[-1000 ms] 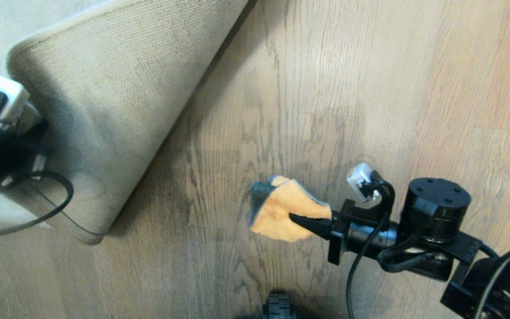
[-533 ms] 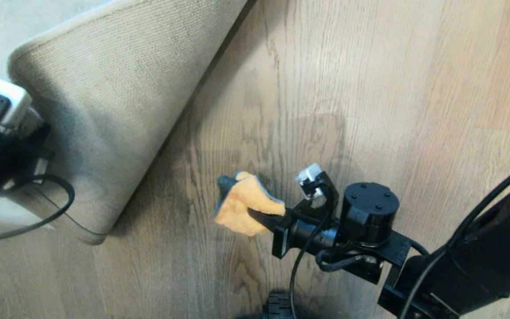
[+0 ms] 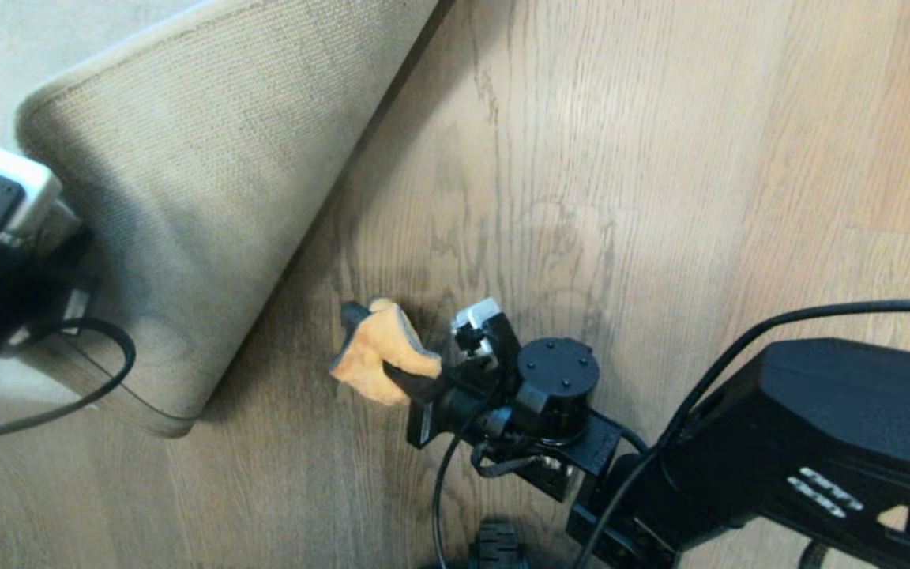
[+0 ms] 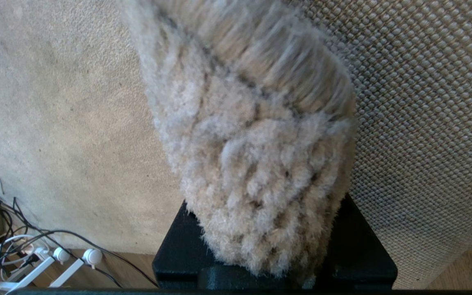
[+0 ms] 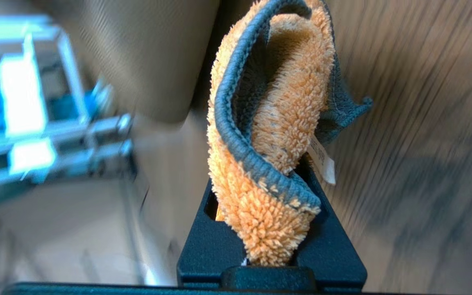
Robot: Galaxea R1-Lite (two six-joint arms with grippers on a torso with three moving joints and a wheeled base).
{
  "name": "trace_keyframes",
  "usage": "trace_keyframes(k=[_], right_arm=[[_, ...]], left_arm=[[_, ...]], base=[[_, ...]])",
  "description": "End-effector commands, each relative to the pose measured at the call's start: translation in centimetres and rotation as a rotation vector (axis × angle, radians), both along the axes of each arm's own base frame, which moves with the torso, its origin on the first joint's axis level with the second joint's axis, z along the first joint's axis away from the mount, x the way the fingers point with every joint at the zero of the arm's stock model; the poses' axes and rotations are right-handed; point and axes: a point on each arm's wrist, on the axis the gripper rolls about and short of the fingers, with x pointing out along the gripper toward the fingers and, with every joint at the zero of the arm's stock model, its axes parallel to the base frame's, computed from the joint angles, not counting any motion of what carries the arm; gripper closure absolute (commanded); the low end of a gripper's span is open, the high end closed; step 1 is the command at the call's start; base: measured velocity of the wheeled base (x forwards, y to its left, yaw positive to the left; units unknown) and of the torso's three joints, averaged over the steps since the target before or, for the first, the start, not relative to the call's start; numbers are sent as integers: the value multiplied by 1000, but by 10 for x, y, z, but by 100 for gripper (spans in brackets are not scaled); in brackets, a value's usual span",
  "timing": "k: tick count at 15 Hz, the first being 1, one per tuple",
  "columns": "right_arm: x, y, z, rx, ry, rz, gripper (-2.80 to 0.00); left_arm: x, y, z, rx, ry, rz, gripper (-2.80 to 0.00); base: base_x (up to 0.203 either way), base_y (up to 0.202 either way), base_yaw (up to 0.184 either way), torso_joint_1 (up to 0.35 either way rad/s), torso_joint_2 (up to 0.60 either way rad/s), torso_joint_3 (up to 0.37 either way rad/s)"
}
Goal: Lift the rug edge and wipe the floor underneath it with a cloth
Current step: Wipe the floor under the carpet with a rag
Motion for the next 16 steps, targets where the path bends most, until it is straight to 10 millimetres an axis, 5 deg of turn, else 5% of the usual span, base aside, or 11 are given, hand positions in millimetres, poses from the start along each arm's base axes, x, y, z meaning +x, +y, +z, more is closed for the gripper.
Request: trace_keyframes(k=[1, 8, 16], right_arm=[[7, 11, -13, 13, -4, -28, 0], [24, -1, -1, 80, -43, -81, 0], [80, -71, 35, 131, -115, -286, 0]], left_arm=[[0, 0, 0, 1, 0, 20, 0], [1, 0, -3, 0, 9, 21, 0], [2, 0, -3, 2, 11, 18, 0]], base=[[0, 0, 0, 0, 0, 0], [0, 0, 0, 0, 0, 0], [0, 0, 0, 0, 0, 0]])
